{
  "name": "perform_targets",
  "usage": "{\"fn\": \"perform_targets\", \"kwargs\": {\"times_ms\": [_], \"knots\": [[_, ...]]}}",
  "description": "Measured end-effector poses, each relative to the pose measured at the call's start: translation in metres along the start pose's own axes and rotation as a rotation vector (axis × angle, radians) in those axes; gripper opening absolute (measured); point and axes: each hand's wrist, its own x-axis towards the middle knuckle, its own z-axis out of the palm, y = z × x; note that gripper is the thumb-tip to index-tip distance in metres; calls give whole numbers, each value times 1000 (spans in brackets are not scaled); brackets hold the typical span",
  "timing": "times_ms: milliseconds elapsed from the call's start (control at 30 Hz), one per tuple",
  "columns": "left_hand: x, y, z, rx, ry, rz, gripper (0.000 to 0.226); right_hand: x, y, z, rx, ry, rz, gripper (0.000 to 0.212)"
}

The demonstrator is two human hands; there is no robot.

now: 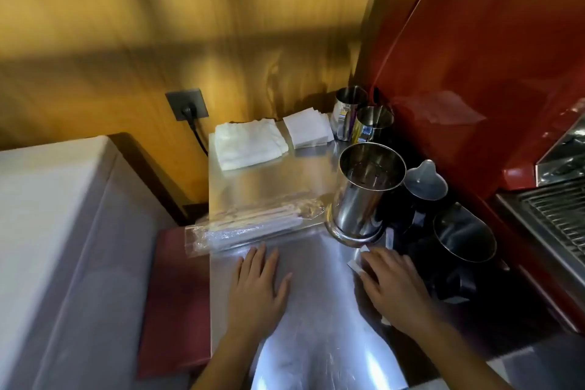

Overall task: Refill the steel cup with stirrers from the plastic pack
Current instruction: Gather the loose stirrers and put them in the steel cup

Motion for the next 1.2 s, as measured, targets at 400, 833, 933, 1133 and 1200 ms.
{"fn": "perform_targets", "kwargs": {"times_ms": [400,833,933,1133,1200], "knots": [[4,-5,6,6,66,20,48,17,-1,10,-13,-208,98,12],[4,-5,5,10,51,4,45,51,-16,6,-178,-415,86,25],[5,-5,5,3,50,7,47,58,-19,1,-126,-441,63,18],[4,-5,5,-5,65,-1,47,79,-24,-34,146,-347,92,23],[4,-4,5,-5,67,-1,47,84,-28,-52,226,-262,75,25]]}}
